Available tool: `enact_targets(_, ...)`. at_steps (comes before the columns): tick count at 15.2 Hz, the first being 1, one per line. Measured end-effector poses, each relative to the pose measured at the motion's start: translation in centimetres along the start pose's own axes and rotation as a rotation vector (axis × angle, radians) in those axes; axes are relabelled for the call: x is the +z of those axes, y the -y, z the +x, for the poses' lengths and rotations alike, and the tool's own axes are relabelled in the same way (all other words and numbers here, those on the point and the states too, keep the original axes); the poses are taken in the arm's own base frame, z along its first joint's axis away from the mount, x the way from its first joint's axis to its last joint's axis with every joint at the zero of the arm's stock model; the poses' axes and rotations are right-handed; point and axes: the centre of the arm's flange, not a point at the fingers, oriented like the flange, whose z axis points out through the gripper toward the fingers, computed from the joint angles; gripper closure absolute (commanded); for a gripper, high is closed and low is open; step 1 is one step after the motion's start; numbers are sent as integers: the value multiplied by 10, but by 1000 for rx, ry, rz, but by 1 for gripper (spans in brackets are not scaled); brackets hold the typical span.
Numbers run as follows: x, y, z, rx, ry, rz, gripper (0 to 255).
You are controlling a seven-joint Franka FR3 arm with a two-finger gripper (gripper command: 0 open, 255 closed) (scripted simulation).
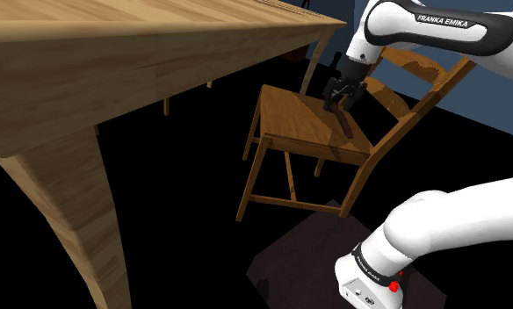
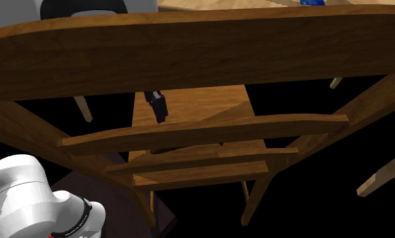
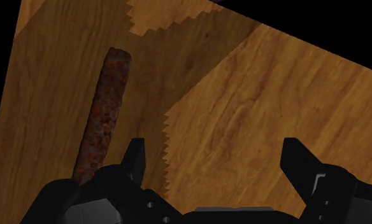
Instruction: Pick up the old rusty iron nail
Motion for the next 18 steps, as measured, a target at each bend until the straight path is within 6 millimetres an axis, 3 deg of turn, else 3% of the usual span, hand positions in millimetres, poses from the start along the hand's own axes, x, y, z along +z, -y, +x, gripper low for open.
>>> enact_targets(8, 16, -101, 53, 288, 81, 29, 0)
enact_targets(16, 54, -112, 59, 318, 90, 32, 0)
enact_targets(17, 56, -112, 59, 318, 90, 32, 255)
enact_targets(18, 57, -112, 59, 318, 90, 32, 255)
